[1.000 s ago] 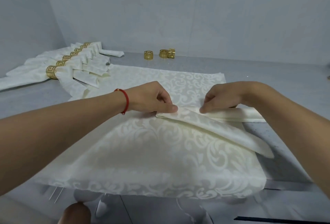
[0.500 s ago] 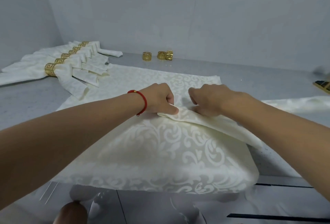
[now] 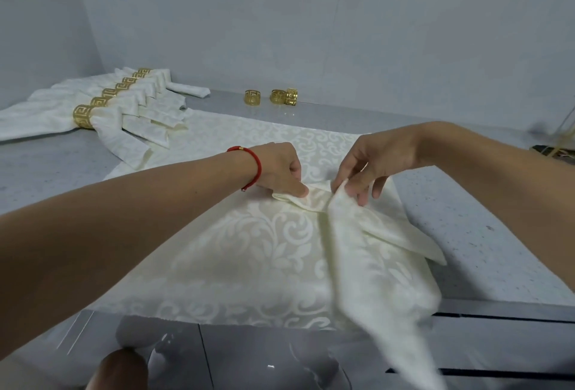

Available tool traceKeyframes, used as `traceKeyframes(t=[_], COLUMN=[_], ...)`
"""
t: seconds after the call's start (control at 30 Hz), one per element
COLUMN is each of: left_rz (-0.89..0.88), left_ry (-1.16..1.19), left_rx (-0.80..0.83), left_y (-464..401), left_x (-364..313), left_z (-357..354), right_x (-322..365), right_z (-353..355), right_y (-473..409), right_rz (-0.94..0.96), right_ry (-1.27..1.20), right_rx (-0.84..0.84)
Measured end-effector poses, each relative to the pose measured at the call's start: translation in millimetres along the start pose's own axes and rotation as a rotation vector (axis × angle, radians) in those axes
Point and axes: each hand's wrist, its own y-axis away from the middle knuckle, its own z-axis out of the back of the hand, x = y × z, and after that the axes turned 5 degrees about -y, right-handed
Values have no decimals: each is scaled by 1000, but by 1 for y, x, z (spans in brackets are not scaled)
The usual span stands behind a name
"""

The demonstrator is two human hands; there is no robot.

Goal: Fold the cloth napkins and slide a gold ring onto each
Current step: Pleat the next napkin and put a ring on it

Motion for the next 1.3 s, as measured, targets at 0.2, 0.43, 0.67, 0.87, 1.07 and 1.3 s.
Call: traceKeyframes(t=[0.2,0.43,0.67,0.87,1.07,1.3], left_rz=[-8,3,-67,-73,-19,-331], left_ry=[28,76,45,169,-11,-388], left_rx=[96,174,262,343,159,-263], left_y=[-1,3,3,9,9,16], left_x=[2,4,6,10,2,-9], left_z=[4,13,9,18,14,0], right_x=[-7,-24,-24,-36,-39,-21], right_z=[-13,-25,-49,-80,-78,-59], right_y=[-20,-24,-18,-7,-24,-31], right_rz=[18,61,277,541,580,508], right_ry=[67,22,269,711,683,536], right_rx=[-145,-237,-556,-651,-664,-547])
